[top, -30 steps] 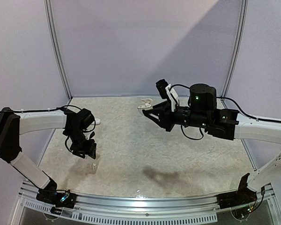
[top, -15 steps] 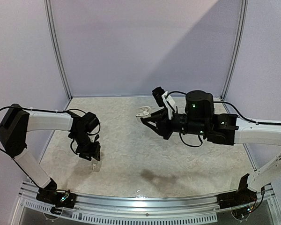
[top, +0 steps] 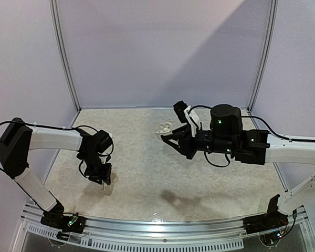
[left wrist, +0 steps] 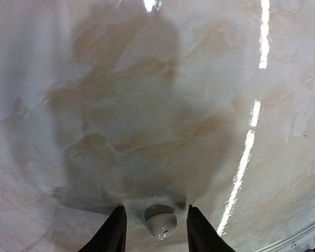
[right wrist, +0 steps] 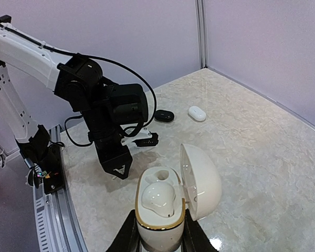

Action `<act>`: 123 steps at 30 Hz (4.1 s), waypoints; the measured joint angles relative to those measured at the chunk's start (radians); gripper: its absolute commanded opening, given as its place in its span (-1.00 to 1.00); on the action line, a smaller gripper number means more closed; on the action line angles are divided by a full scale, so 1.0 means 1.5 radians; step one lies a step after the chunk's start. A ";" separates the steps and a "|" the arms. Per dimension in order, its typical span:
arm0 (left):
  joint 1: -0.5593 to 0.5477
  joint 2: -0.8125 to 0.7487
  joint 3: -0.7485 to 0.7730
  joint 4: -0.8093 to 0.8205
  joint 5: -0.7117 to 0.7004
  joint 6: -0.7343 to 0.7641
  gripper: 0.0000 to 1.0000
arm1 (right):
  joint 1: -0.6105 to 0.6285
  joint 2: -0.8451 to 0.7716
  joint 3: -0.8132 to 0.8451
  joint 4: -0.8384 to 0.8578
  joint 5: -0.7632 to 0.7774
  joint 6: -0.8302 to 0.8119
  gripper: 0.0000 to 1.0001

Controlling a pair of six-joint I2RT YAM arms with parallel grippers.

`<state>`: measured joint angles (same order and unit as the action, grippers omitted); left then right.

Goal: Insert the wireless bluetooth earbuds into the charging case

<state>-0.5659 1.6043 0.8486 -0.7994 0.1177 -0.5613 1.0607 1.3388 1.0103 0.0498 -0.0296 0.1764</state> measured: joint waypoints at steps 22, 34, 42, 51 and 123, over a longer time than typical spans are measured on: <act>-0.002 0.003 0.001 -0.017 -0.006 -0.001 -0.55 | 0.011 -0.022 -0.008 -0.019 0.035 -0.017 -1.00; -0.002 0.003 0.001 -0.019 -0.007 0.000 -0.97 | 0.011 -0.022 -0.008 -0.026 0.039 -0.021 -1.00; -0.002 0.003 0.002 -0.019 -0.010 0.003 -1.00 | 0.011 -0.023 -0.008 -0.035 0.044 -0.021 -1.00; -0.002 -0.016 0.100 -0.078 -0.048 0.088 -1.00 | 0.011 -0.023 -0.008 -0.022 0.044 -0.037 -1.00; -0.204 -0.242 0.366 0.407 -0.070 0.524 -1.00 | 0.033 0.218 0.204 0.376 0.154 -0.300 -1.00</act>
<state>-0.8726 1.2419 1.3983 -0.1883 0.0132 0.2241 1.1107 1.6657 1.3170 0.6144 0.2016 -0.2737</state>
